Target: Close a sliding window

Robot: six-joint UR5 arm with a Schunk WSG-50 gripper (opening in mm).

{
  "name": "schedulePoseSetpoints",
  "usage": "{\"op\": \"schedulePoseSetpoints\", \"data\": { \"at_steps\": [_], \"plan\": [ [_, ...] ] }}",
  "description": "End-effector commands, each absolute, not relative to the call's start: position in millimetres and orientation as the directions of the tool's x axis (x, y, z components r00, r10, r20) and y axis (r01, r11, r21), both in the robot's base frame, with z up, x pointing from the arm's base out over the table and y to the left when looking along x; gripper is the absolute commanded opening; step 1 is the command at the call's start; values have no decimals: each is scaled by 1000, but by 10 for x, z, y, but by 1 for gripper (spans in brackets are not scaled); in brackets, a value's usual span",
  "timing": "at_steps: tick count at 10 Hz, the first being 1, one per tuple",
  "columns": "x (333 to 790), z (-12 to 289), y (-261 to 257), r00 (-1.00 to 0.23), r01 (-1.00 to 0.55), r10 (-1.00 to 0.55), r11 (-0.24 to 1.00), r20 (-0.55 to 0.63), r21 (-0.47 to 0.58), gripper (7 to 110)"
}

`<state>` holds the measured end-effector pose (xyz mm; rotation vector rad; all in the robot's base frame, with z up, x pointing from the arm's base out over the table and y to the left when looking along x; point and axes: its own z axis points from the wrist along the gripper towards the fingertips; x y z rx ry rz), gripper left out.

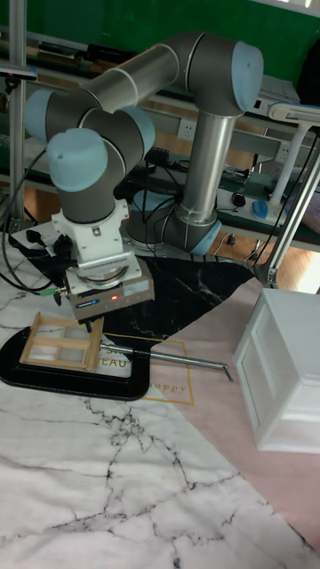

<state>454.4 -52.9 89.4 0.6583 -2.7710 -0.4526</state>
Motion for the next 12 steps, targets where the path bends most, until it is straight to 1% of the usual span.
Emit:
{"op": "schedulePoseSetpoints", "data": {
  "at_steps": [1, 2, 3, 4, 5, 6, 7, 8, 10, 11, 12],
  "plan": [
    [4344, 968, -650, -725, -564, -666, 719, 173, 406, 44],
    [4403, 932, -586, -727, -578, -674, 703, 130, 415, 66],
    [4416, 780, -678, -692, -621, -713, 666, 109, 413, 66],
    [4419, 626, -687, -683, -635, -725, 650, 89, 419, 88],
    [4457, 449, -729, -681, -649, -727, 652, 81, 393, 88],
    [4547, 334, -782, -688, -660, -721, 667, 78, 347, 88],
    [4729, 280, -798, -709, -666, -704, 687, 37, 290, 88],
    [4729, 330, -584, -737, -635, -675, 688, -12, 352, 66],
    [4837, 230, -973, -704, -685, -708, 698, 54, 210, 66],
    [4897, 218, -980, -678, -717, -734, 670, 31, 193, 66],
    [5071, 289, -527, -634, -768, -755, 588, -168, 254, 66]
  ]
}}
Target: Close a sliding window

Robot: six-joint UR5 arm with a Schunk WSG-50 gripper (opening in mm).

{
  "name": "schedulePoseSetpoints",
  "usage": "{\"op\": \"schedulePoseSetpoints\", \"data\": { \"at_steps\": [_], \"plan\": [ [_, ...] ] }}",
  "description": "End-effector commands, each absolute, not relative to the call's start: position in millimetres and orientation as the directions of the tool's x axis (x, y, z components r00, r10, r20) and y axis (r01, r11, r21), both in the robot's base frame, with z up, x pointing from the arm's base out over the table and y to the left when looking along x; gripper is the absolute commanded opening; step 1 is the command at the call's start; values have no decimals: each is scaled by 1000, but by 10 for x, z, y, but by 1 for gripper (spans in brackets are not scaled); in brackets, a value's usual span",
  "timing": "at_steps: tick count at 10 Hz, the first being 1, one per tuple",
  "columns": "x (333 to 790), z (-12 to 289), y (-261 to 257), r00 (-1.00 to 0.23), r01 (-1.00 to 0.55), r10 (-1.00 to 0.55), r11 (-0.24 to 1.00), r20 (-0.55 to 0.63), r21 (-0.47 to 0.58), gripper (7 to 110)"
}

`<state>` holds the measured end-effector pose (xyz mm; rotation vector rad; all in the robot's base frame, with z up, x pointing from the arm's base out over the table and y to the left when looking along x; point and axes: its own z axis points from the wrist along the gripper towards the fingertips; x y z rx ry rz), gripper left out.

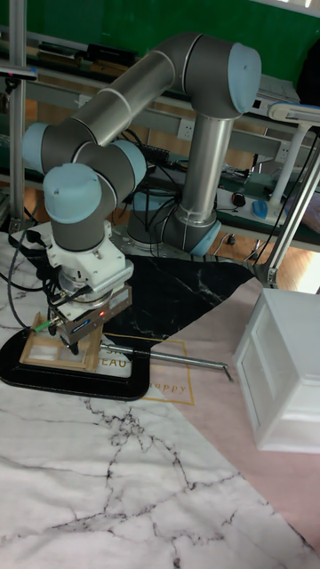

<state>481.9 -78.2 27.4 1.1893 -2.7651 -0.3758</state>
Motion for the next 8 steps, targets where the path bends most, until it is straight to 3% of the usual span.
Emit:
{"op": "schedulePoseSetpoints", "data": {
  "at_steps": [1, 4, 5, 8],
  "plan": [
    [5067, 288, -531, -616, -782, -769, 571, -171, 250, 66],
    [5040, 208, -904, -614, -782, -788, 600, -46, 168, 66],
    [4991, 204, -988, -614, -779, -789, 605, -7, 163, 88],
    [4785, 235, -1023, -611, -761, -790, 604, 49, 237, 88]
  ]
}}
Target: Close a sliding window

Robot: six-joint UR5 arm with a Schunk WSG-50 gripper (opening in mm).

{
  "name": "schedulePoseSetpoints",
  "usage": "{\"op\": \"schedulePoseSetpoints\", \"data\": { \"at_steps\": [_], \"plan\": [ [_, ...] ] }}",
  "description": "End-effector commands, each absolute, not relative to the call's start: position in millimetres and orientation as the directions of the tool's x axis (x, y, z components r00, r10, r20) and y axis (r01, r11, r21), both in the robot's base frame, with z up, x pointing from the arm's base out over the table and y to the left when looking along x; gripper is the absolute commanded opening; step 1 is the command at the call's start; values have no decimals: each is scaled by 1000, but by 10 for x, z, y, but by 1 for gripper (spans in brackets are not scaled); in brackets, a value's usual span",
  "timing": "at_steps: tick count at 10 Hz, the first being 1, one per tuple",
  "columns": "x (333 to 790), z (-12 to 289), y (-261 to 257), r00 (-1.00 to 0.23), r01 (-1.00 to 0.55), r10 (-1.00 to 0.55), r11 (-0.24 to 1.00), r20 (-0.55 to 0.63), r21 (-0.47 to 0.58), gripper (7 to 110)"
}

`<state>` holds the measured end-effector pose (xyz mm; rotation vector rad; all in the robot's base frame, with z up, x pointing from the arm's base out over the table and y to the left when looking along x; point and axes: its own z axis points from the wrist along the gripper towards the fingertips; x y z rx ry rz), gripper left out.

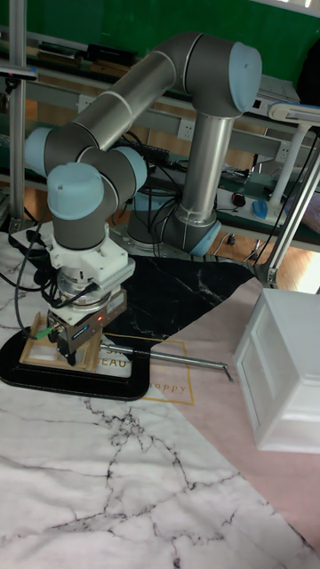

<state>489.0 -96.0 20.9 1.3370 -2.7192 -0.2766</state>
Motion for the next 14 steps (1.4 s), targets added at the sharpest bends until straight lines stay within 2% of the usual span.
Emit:
{"op": "schedulePoseSetpoints", "data": {
  "at_steps": [1, 3, 5, 7, 14],
  "plan": [
    [4800, 223, -1039, -612, -757, -789, 603, 49, 251, 88],
    [4805, 198, -1096, -609, -758, -791, 600, 53, 255, 88],
    [4620, 248, -1034, -623, -719, -779, 603, 64, 346, 88],
    [4490, 279, -1041, -635, -684, -766, 617, 99, 391, 88],
    [4618, 199, -1133, -643, -688, -758, 634, 109, 354, 88]
  ]
}}
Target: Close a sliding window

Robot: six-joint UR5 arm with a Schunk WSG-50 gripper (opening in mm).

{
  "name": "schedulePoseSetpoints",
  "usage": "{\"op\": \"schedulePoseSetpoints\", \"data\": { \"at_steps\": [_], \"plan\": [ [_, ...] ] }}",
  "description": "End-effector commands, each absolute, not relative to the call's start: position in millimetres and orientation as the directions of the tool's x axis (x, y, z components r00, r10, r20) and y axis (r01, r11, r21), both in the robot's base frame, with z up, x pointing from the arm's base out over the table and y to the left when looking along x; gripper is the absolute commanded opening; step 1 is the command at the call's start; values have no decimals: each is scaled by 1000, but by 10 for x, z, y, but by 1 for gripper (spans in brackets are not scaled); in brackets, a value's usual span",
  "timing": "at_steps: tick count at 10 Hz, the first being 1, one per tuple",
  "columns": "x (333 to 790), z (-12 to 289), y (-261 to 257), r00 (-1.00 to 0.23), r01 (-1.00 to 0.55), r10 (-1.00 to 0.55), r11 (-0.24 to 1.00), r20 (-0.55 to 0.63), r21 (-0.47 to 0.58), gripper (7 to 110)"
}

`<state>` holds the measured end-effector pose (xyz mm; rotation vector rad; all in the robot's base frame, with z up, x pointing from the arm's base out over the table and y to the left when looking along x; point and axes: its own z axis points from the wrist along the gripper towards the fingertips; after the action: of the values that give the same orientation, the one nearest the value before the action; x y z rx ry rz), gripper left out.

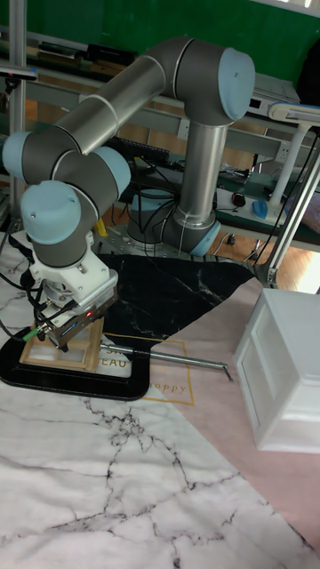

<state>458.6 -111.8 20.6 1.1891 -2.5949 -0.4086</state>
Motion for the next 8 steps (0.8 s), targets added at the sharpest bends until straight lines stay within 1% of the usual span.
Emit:
{"op": "schedulePoseSetpoints", "data": {
  "at_steps": [1, 2, 3, 7, 8],
  "plan": [
    [4623, 197, -1110, -649, -682, -753, 638, 106, 358, 88],
    [4623, 197, -1091, -653, -676, -749, 642, 108, 362, 88],
    [4642, 208, -1005, -661, -671, -746, 637, 84, 378, 88],
    [4662, 139, -1135, -652, -679, -752, 635, 94, 369, 88],
    [4649, 136, -1125, -652, -677, -753, 629, 85, 382, 88]
  ]
}}
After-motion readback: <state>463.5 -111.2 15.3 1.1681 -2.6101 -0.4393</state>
